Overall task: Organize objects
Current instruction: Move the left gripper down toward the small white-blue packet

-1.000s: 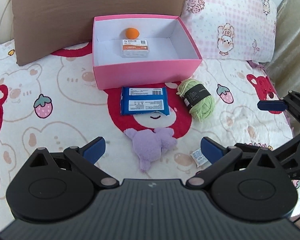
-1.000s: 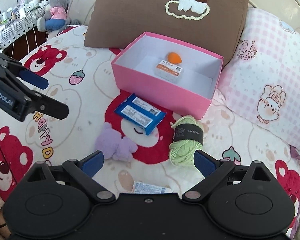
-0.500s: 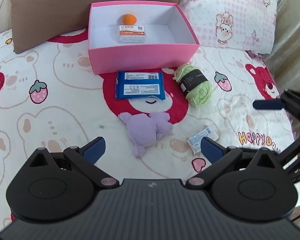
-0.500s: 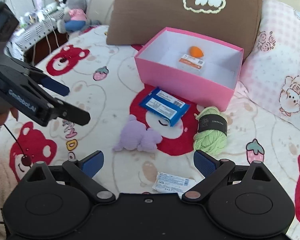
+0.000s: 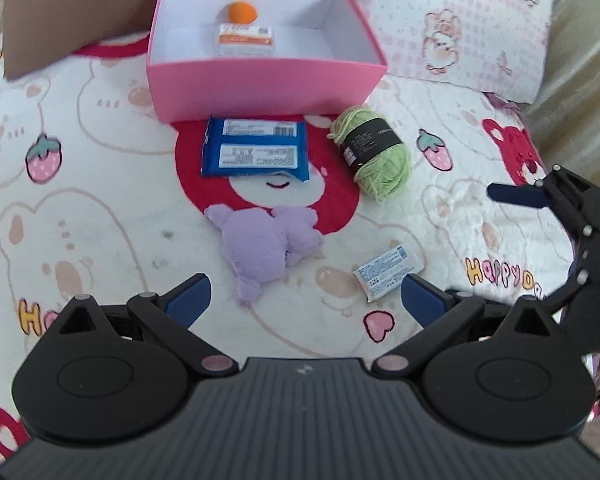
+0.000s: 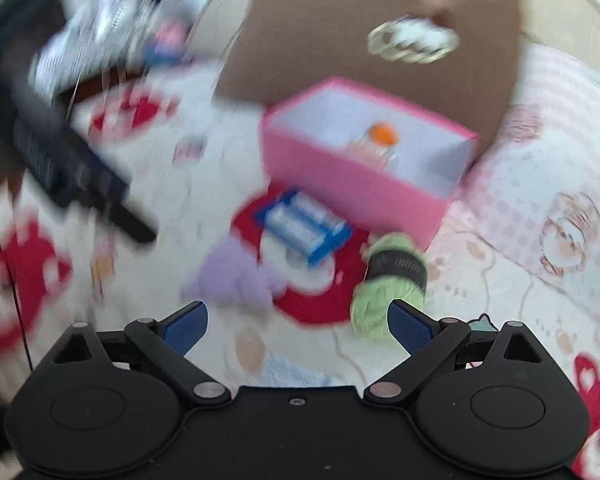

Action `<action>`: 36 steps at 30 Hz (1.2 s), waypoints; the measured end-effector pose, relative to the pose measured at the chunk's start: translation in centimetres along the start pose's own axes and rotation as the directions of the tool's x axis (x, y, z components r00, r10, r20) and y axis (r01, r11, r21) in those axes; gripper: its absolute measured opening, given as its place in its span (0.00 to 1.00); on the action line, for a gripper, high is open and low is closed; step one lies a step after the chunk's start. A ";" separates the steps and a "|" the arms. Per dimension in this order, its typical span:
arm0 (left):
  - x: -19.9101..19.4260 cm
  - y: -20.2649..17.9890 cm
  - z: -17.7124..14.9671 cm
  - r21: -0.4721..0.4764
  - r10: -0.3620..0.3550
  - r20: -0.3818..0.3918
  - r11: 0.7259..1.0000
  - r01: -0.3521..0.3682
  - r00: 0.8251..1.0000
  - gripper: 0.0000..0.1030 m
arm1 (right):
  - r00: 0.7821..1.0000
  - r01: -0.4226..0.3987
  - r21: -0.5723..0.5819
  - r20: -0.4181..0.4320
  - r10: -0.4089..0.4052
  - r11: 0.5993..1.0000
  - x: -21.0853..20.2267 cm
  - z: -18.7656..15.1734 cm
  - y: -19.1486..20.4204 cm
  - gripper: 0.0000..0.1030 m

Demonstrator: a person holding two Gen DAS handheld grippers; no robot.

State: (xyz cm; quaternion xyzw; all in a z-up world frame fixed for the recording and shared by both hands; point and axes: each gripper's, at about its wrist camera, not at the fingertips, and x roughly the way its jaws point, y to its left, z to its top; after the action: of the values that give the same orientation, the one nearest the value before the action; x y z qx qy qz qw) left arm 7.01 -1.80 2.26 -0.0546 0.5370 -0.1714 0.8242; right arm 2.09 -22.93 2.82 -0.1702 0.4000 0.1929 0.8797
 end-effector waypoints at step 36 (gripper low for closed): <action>11.8 -2.8 -4.3 -0.049 -0.128 -0.056 0.991 0.126 0.990 0.97 | 0.995 -0.022 0.241 -0.088 0.045 0.970 9.6 -9.1 -0.8 0.95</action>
State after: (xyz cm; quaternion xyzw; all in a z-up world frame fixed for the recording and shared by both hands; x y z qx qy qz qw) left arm 6.77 -8.01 -8.99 -0.1023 0.5602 -0.2129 0.7940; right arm 2.49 -25.81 -10.07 -0.0646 0.4636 0.1498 0.8709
